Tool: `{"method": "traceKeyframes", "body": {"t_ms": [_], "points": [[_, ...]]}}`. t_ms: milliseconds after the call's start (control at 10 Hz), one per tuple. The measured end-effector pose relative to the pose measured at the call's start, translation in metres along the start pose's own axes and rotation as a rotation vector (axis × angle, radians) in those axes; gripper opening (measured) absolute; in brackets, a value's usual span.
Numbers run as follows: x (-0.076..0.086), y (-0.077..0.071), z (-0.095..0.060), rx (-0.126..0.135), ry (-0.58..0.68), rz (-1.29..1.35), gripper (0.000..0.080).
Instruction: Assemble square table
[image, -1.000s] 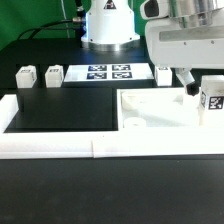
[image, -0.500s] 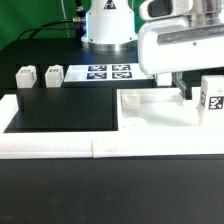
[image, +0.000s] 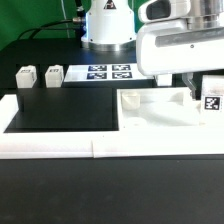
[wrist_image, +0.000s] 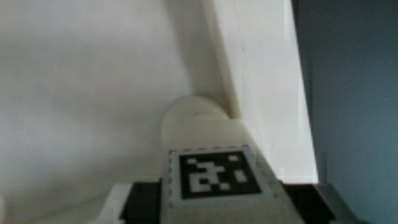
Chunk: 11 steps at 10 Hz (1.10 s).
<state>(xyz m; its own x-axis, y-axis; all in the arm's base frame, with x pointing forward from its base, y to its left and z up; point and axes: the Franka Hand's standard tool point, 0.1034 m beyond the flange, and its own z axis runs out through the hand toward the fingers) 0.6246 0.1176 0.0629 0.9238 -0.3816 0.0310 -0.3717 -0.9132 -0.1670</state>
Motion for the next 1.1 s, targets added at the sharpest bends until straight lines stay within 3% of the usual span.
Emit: {"method": "traceKeyframes", "body": {"t_ms": [300,800,1000,1100], "points": [[0.003,0.006,0.0,0.005,-0.017,0.413,0.0292],[0.003,-0.009,0.005,0.025,-0.048,1.232,0.0293],[0.003,-0.009,0.005,0.025,-0.05,1.306,0.0293],[0.003,-0.009,0.005,0.026,-0.049,1.273,0.0409]]}}
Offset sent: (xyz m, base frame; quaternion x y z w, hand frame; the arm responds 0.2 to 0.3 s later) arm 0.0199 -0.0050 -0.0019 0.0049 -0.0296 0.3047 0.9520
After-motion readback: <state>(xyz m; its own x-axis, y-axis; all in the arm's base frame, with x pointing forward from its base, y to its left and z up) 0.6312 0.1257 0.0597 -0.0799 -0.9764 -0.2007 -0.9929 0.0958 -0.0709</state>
